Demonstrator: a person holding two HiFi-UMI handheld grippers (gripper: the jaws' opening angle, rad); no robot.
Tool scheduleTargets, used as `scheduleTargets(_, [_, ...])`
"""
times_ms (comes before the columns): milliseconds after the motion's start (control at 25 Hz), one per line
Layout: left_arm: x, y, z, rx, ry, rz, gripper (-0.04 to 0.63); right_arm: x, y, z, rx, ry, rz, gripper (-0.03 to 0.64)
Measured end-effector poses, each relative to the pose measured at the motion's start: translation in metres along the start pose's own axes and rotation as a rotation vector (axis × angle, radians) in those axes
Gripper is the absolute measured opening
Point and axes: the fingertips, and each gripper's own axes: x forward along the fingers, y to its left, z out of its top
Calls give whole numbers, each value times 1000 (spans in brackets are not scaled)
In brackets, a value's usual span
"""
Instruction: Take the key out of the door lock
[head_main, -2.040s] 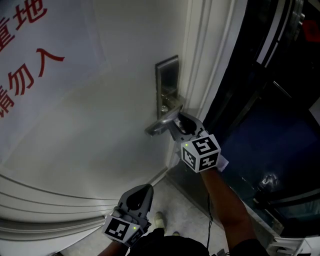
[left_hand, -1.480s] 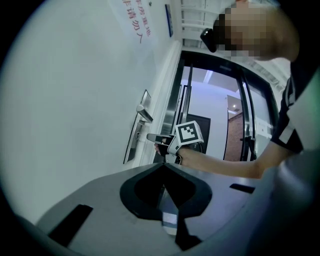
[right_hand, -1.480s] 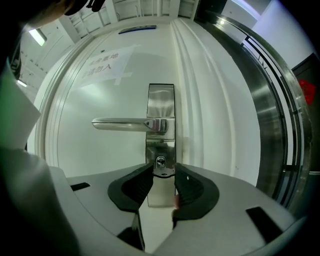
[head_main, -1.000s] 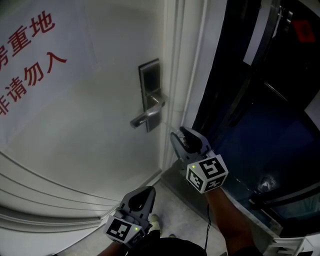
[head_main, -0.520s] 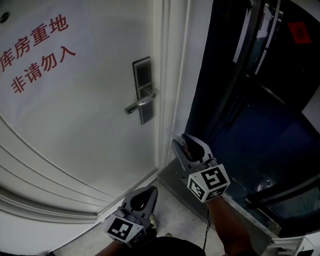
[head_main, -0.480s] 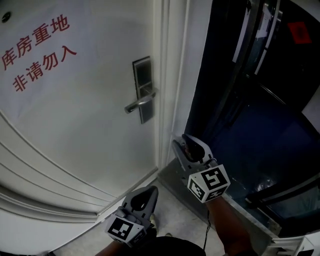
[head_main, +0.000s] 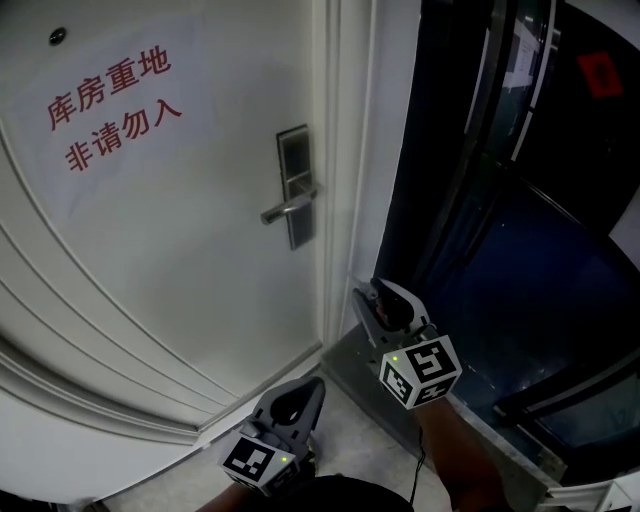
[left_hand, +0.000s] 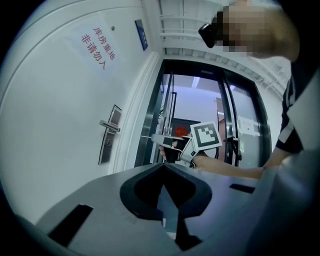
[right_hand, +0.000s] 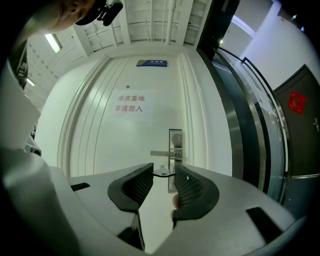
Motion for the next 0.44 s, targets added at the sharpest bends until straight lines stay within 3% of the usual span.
scheduleTargets(440, [-4,-4,3,7,-5,-2,5,-4,4,1,10,-2,2,138])
